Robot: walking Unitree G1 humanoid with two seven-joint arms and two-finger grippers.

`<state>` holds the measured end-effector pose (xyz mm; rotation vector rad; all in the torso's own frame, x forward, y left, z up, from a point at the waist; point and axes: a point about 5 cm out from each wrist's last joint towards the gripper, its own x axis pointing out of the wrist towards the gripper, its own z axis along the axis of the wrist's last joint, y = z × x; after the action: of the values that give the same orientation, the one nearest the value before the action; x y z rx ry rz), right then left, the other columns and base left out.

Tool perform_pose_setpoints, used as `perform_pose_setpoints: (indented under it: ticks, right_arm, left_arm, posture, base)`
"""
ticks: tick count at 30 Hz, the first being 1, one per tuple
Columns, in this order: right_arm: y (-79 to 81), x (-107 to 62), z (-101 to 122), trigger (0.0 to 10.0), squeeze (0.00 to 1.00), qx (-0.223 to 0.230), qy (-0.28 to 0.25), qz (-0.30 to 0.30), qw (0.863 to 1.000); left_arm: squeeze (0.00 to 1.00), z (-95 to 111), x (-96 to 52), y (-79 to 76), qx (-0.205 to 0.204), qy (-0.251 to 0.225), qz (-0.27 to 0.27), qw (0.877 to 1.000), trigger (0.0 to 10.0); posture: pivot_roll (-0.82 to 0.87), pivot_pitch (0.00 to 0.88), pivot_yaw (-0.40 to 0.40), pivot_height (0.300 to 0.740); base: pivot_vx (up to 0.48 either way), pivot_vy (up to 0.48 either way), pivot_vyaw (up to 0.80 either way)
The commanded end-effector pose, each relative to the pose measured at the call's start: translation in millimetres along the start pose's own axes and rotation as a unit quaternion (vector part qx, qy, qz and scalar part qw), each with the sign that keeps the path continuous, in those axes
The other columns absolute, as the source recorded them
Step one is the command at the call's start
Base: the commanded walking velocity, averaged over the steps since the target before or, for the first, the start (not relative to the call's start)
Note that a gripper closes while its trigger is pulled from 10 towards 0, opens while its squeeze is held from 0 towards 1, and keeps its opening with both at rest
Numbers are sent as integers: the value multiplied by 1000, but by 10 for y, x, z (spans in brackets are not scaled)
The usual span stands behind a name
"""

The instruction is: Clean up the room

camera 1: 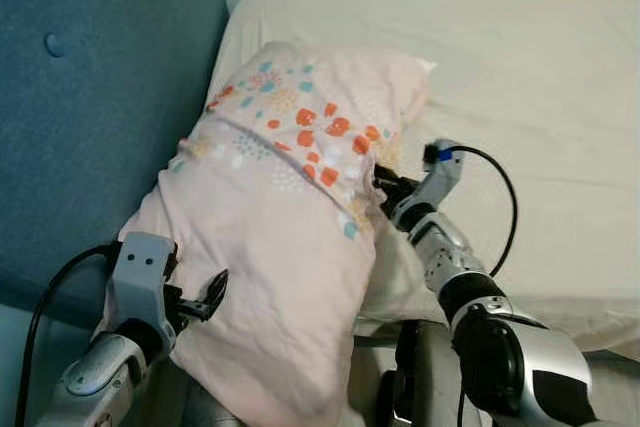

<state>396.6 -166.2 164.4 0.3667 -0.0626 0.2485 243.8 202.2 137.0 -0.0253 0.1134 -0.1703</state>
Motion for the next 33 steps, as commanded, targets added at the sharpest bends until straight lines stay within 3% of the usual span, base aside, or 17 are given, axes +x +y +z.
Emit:
perform_pose_setpoints:
  ticks: [1, 2, 3, 5, 12, 21, 26, 33]
  right_arm:
    - [-86, -65, -27, 10000, 0, -33, 1, -13, 999]
    - [-206, -129, 5, 10000, 0, -99, -1, -46, 994]
    - [-206, -129, 5, 10000, 0, -99, -1, -46, 994]
    - [-237, -202, -56, 10000, 0, -149, 2, -49, 988]
    - [-84, -294, -418, 10000, 0, -169, 48, -28, 984]
    - [45, -434, -729, 10000, 0, -179, 74, -26, 981]
    - [168, -574, -990, 10000, 0, -181, 105, 9, 978]
    - [182, -602, -1014, 10000, 0, -166, 103, 3, 981]
  left_arm:
    - [0, -133, -15, 102, -23, 18, 28, 999, 10000]
    - [0, -154, 34, 189, -48, 16, 43, 998, 10000]
    - [0, -154, 34, 189, -48, 16, 43, 998, 10000]
    - [0, -162, 87, 233, -36, 15, 45, 998, 10000]
    - [0, -218, 192, 170, 3, 23, 46, 999, 10000]
    - [0, -287, 257, 152, 2, 16, 74, 997, 10000]
    - [0, -376, 273, 71, 19, 17, 64, 998, 10000]
    - [0, -411, 307, -31, 25, 14, 55, 998, 10000]
  posture:
    - [161, 268, 6, 556]
    - [136, 254, 3, 556]
    - [136, 254, 3, 556]
    - [109, 233, 1, 556]
    - [86, 205, 0, 556]
    - [71, 182, -2, 556]
    - [64, 163, -6, 556]
    - [59, 150, -9, 586]
  base:
    - [0, 0, 0]
    - [0, 0, 0]
    - [0, 0, 0]
    - [0, 0, 0]
    - [0, 0, 0]
    - [0, 0, 0]
    - [0, 0, 0]
    - [0, 0, 0]
